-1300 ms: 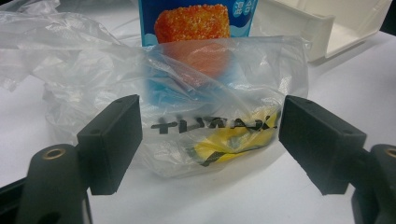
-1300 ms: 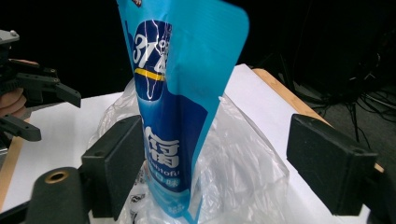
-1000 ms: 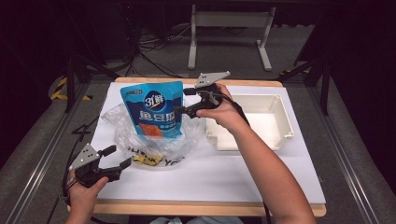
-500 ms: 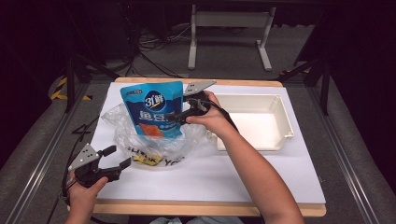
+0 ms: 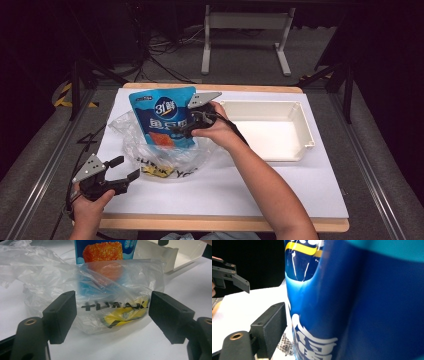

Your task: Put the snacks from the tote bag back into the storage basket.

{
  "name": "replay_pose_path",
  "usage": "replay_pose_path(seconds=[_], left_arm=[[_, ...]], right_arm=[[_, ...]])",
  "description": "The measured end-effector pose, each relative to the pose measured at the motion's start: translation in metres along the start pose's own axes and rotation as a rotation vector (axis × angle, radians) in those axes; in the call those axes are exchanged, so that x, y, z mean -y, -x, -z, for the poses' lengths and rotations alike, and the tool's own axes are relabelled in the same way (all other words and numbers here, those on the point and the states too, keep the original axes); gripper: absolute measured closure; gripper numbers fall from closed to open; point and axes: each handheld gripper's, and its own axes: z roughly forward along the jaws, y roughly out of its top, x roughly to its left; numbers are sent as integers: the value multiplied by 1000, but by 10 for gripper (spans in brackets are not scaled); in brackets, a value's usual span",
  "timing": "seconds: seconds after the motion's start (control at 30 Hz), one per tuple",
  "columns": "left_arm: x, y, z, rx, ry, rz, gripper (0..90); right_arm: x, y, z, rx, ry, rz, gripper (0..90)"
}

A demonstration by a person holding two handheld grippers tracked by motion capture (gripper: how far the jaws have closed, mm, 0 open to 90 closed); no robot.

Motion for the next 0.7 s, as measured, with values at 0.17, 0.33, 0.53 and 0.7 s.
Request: replay_pose_path(seconds=[0.17, 0.33, 0.53, 0.7], left_arm=[[-1, 0, 0, 9, 1, -9, 232], [-1, 1, -1, 11, -1, -8, 232], [-1, 0, -1, 10, -2, -9, 232], [-1, 1, -2, 12, -2, -7, 232]], right_arm=[[1, -3, -6, 0, -15, 42, 169], [3, -3, -8, 1, -23, 59, 254], [10, -6, -11, -63, 15, 100, 523], [11, -6, -9, -57, 18, 101, 564]])
